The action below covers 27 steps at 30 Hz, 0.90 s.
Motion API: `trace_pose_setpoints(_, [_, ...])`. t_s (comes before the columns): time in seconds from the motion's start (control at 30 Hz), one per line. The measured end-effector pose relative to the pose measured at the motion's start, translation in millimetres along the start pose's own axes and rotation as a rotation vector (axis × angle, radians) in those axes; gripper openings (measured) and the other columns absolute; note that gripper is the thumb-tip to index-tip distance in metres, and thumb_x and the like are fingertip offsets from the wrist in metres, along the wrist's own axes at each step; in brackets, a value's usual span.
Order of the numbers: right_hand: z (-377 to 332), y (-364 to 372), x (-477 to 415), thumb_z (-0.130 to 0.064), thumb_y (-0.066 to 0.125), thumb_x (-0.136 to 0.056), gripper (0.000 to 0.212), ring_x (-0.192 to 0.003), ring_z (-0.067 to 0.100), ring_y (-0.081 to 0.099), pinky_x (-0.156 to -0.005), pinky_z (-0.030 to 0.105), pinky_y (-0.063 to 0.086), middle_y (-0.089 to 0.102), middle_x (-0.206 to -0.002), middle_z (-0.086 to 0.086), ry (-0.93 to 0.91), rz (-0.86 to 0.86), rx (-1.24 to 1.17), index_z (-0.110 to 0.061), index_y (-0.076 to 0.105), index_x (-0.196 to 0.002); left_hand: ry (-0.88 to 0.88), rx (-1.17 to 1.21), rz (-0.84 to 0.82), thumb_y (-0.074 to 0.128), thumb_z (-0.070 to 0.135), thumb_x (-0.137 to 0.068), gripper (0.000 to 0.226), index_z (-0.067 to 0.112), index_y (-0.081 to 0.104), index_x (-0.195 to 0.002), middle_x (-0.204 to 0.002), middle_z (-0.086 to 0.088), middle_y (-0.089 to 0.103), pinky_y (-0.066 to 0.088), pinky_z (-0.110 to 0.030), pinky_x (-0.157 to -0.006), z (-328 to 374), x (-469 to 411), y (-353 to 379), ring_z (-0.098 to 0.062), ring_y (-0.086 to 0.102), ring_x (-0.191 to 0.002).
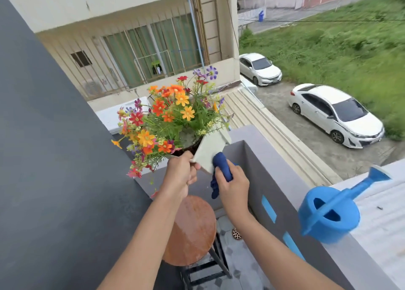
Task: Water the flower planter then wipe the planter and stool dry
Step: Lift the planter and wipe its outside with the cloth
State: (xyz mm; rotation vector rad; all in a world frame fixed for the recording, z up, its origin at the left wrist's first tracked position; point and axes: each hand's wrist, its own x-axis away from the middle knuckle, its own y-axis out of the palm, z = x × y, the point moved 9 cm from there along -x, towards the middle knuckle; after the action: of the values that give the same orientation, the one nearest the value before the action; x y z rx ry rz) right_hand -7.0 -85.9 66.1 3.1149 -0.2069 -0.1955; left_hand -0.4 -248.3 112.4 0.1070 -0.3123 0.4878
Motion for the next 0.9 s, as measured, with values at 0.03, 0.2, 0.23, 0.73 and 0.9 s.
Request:
trace_pose_setpoints(0.03, [2.2, -3.6, -3.8, -0.01, 0.061, -0.095, 0.019, -0.063, 0.011, 0.061, -0.06, 0.033, 0.046, 0.06, -0.083, 0.011, 0.024, 0.028, 0.033, -0.02, 0.066, -0.08, 0.001, 0.0, -0.006, 0.037, 0.006, -0.093, 0.025, 0.005, 0.043, -0.068, -0.058, -0.013, 0.048, 0.013, -0.016, -0.032, -1.9, 2.3, 1.8, -0.008, 0.02, -0.023])
trace_pose_setpoints(0.2, [-45.6, 0.6, -19.3, -0.017, 0.063, -0.096, 0.024, -0.06, 0.011, 0.045, -0.058, 0.028, 0.038, 0.054, -0.068, 0.003, -0.051, 0.045, -0.113, -0.012, 0.057, -0.074, 0.0, -0.092, 0.015, 0.039, 0.011, -0.092, 0.026, 0.006, 0.043, -0.067, -0.055, -0.011, 0.048, 0.014, -0.018, -0.034, -8.1, 5.6, 5.6, -0.01, 0.022, -0.024])
trace_pose_setpoints(0.23, [-56.6, -0.6, -27.7, -0.015, 0.063, -0.096, 0.028, -0.057, 0.009, 0.041, -0.055, 0.026, 0.035, 0.048, -0.062, -0.003, -0.066, 0.053, -0.155, -0.015, 0.053, -0.07, 0.005, -0.123, 0.02, 0.04, 0.012, -0.092, 0.028, 0.006, 0.044, -0.065, -0.052, -0.011, 0.047, 0.015, -0.018, -0.035, -9.0, 6.3, 5.8, -0.011, 0.022, -0.024])
trace_pose_setpoints(0.73, [-27.3, -36.9, -96.4, -0.02, 0.063, -0.08, 0.013, -0.057, 0.023, 0.052, -0.057, 0.037, 0.038, 0.053, -0.061, 0.014, 0.161, -0.08, -0.072, -0.009, 0.061, -0.072, 0.081, -0.468, -0.044, 0.048, 0.012, -0.067, 0.016, 0.002, 0.048, -0.054, -0.044, -0.015, 0.048, 0.018, -0.018, -0.04, 26.0, -8.6, -32.7, -0.015, 0.023, -0.027])
trace_pose_setpoints(0.9, [-52.0, -42.5, -109.7, -0.005, 0.052, -0.092, 0.018, -0.051, 0.018, 0.04, -0.05, 0.026, 0.029, 0.041, -0.061, 0.006, 0.214, -0.123, 0.046, 0.011, 0.053, -0.083, 0.108, -0.645, -0.203, 0.047, 0.002, -0.073, 0.019, -0.001, 0.051, -0.055, -0.039, -0.012, 0.044, 0.022, -0.017, -0.039, 36.2, -0.1, -25.0, -0.017, 0.031, -0.033])
